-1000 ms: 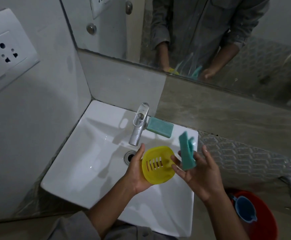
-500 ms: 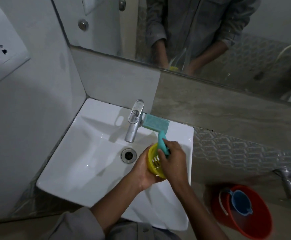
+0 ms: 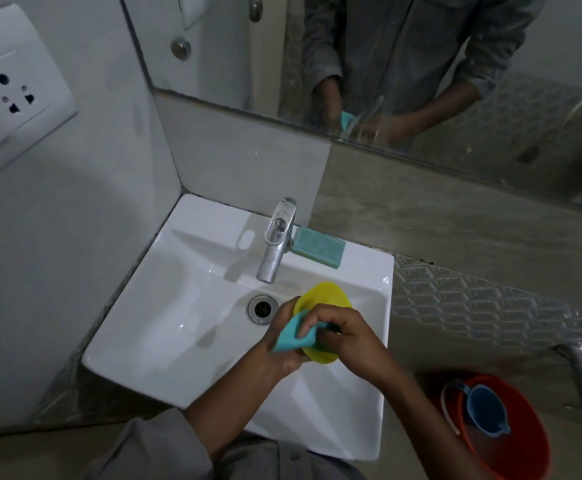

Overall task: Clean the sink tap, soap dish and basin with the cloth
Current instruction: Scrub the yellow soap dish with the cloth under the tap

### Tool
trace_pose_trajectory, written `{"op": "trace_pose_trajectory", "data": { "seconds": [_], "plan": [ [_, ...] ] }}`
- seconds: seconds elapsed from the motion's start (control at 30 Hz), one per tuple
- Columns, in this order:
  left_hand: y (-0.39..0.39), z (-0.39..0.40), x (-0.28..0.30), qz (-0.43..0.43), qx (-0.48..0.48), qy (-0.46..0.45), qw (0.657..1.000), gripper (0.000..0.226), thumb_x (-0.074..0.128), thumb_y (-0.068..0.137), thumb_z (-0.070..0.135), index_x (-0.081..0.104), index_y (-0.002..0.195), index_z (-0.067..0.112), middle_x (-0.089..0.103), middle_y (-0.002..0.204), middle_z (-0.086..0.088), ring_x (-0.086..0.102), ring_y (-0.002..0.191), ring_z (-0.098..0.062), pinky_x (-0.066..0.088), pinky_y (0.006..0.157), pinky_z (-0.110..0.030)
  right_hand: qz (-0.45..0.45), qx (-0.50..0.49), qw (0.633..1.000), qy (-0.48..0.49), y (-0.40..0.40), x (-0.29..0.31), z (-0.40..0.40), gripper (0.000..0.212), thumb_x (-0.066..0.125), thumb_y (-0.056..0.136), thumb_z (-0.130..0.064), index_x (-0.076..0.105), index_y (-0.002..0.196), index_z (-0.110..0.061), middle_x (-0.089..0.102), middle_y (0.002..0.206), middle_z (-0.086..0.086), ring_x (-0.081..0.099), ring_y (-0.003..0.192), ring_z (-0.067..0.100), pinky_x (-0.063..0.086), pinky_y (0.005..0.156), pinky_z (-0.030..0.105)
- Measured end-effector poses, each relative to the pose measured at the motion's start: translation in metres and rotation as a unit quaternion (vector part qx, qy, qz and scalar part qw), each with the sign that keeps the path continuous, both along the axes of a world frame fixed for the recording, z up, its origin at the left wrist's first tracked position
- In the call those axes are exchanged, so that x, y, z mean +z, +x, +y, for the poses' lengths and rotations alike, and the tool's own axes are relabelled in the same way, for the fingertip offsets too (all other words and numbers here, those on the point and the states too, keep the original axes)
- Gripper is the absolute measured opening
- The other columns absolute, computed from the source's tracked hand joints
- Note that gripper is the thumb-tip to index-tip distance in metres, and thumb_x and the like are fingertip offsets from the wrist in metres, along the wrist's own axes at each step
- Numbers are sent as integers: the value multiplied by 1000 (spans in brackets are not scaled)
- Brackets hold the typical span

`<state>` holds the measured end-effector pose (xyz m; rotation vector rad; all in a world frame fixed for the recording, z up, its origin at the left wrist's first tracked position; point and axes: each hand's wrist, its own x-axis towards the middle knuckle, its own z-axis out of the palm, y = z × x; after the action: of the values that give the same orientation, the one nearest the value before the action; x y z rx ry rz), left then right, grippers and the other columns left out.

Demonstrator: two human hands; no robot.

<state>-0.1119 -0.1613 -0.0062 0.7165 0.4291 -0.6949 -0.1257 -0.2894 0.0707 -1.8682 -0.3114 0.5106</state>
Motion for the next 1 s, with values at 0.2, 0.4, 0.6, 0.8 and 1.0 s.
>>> {"op": "trace_pose_trajectory", "data": {
  "seconds": [0.2, 0.4, 0.6, 0.8, 1.0],
  "plan": [
    [-2, 17, 5, 55, -17, -83, 995, 40, 70, 65, 27, 77, 95, 3, 72, 105, -22, 72, 90, -36, 59, 73, -42, 29, -212, 970, 120, 17, 4, -46, 41, 50, 87, 11, 71, 86, -24, 72, 82, -9, 65, 75, 6, 51, 64, 17],
    [-8, 45, -20, 118, 40, -51, 991, 66, 48, 83, 68, 66, 120, 16, 63, 127, -15, 63, 104, -35, 50, 90, -43, 139, -305, 934, 125, 25, -8, -19, 34, 47, 82, -7, 69, 89, -31, 71, 84, 1, 64, 76, 21, 49, 61, 28],
    [-8, 72, -28, 122, 92, -14, 988, 77, 53, 79, 68, 61, 128, 10, 60, 129, -21, 60, 107, -37, 48, 94, -46, -49, -237, 960, -142, 81, 28, 57, 53, 46, 69, -75, 65, 89, -31, 65, 84, -7, 61, 79, 18, 49, 67, 27],
    [-6, 78, -34, 106, 93, -25, 990, 74, 52, 80, 66, 66, 122, 7, 63, 124, -21, 61, 107, -36, 45, 100, -47, -179, -249, 892, -334, 115, 42, 99, 43, 65, 70, -57, 58, 96, -23, 70, 96, 1, 64, 86, 26, 37, 66, 28],
    [-2, 81, -36, 79, 104, -59, 990, 60, 60, 78, 57, 72, 110, 8, 69, 113, -18, 68, 97, -35, 53, 89, -43, -225, -200, 884, -357, 118, 37, 87, 36, 69, 64, -43, 53, 93, -28, 68, 91, 1, 58, 74, 26, 34, 63, 28]
  ]
}}
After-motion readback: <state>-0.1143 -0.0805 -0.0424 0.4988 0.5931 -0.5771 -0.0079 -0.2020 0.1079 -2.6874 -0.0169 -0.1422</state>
